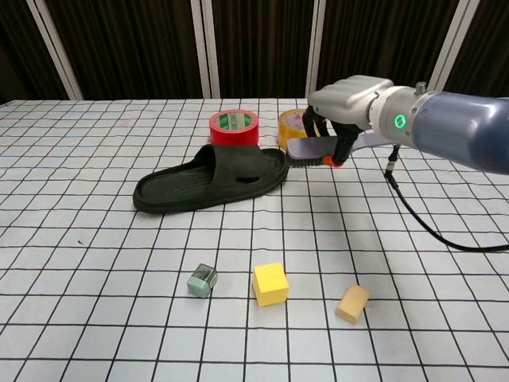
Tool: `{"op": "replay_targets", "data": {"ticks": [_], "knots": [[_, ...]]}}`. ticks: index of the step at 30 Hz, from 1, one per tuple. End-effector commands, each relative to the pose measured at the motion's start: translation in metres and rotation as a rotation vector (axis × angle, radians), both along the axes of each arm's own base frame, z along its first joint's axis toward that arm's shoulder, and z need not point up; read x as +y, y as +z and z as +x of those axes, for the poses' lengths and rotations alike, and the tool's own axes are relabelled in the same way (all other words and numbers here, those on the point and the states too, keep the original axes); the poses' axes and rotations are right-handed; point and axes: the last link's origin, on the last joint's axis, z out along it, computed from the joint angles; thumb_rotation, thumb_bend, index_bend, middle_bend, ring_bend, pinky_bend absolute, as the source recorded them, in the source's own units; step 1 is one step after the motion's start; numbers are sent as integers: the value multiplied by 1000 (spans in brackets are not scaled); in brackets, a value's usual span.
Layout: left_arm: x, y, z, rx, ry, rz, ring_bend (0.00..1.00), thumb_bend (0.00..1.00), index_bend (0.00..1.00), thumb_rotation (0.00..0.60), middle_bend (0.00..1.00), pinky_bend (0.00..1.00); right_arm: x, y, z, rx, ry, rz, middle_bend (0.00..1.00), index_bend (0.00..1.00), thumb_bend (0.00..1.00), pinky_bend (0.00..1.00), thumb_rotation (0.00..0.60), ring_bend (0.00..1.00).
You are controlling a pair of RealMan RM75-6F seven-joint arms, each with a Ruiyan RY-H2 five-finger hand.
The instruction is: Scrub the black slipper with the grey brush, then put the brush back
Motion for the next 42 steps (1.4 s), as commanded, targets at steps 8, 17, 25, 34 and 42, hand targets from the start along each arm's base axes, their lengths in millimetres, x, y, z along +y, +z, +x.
{"op": "replay_targets", "data": {"ticks": [8, 17, 25, 34, 42], "knots": [[73, -63, 58, 6, -58, -178, 16, 329, 2, 590, 22, 94, -1, -5, 36, -69, 13, 54, 554, 644, 501, 553, 600, 507], [101, -88, 92, -5, -86, -254, 16, 449, 6, 580, 21, 94, -6, -8, 48, -94, 14, 68, 558, 650, 505, 555, 600, 516], [115, -110, 102, 40, -71, -302, 16, 480, 20, 581, 23, 94, -4, -15, 71, -145, 52, 88, 563, 656, 509, 576, 600, 521], [121, -124, 98, 68, -22, -340, 16, 514, 28, 577, 25, 86, 4, -28, 92, -178, 85, 127, 564, 657, 509, 576, 600, 522], [122, -125, 97, 77, 5, -360, 16, 526, 34, 575, 27, 86, 11, -34, 104, -210, 95, 152, 568, 664, 510, 576, 600, 528]]}}
